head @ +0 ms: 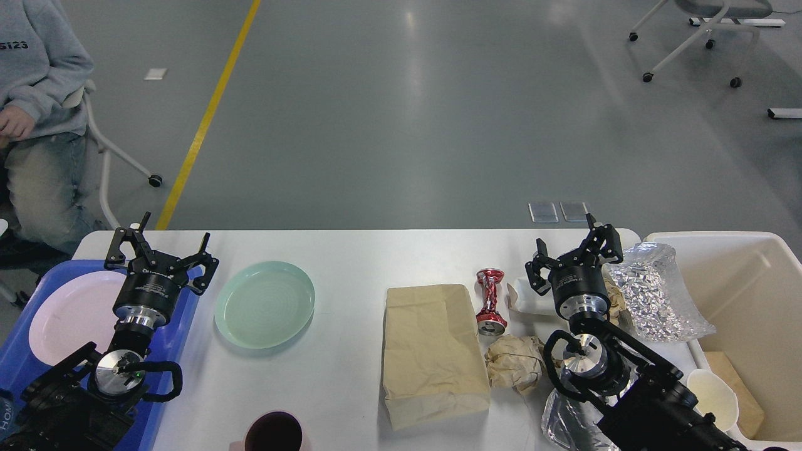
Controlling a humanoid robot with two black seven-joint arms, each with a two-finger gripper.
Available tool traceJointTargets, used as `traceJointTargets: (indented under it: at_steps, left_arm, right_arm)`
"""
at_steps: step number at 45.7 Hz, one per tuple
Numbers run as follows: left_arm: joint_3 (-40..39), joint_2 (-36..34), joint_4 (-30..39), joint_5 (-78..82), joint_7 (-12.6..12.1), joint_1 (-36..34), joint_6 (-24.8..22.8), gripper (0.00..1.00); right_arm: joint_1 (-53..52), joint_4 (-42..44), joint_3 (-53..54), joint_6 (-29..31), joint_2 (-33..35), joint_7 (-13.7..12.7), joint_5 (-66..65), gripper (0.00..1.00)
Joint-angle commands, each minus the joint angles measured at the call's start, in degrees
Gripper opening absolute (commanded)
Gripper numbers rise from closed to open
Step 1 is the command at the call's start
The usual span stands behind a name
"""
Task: Tidy desktop
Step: 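Raise the left gripper up from the blue tray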
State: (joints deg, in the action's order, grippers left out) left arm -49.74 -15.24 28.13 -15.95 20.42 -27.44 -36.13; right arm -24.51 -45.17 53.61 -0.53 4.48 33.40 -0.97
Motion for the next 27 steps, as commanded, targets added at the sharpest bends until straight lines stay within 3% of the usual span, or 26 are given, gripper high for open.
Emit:
traceJointTargets:
  at_steps: [1, 27]
  left_arm:
    - [0.0, -0.3, 0.0, 0.0, -0.2, 0.1, -1.0, 0.98]
    - [-0.4, -3.4, -0.3, 0.0, -0.4, -0.1, -1.0, 0.98]
  right_arm:
    - [0.0, 0.0, 0.0, 0.0, 0.0, 0.0, 0.0, 1.00]
    - [0.0, 0.0, 0.0, 0.0, 0.0, 0.0, 0.0, 1.00]
